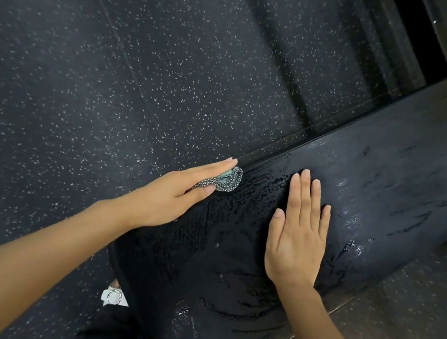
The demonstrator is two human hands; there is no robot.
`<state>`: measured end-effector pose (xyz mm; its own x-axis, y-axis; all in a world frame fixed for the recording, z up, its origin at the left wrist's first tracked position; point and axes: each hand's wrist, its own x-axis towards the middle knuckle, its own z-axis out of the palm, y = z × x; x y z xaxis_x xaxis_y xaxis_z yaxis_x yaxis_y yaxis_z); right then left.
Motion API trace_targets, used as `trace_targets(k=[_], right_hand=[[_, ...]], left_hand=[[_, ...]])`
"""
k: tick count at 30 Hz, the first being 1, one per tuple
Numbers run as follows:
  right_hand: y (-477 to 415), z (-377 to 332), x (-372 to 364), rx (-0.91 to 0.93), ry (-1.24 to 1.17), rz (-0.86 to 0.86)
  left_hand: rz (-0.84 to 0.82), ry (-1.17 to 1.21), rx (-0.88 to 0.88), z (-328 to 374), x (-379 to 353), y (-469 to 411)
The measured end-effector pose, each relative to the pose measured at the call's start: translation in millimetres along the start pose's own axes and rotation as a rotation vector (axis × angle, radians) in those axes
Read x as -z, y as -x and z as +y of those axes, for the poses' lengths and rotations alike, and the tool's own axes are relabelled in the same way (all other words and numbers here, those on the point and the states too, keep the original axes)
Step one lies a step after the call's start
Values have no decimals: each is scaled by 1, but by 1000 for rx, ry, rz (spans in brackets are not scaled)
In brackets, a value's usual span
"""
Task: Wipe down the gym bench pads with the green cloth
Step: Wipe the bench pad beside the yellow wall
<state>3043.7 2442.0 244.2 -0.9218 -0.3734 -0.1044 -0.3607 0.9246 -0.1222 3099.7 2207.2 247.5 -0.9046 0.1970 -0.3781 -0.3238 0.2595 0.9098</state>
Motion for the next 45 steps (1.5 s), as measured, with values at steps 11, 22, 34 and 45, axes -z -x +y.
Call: trace_targets(k=[11,22,34,45], right_hand=[[-1,2,-1,7,-13,-8],[0,3,0,22,-29,11],[-1,2,-1,30,-40,20],[1,0,-1,42,-37,14]], left_hand=[[20,20,-18,19,-14,-59],[9,41,13,11,-6,-38],[50,46,70,-17,2,33],[65,-16,94,-16,4,47]])
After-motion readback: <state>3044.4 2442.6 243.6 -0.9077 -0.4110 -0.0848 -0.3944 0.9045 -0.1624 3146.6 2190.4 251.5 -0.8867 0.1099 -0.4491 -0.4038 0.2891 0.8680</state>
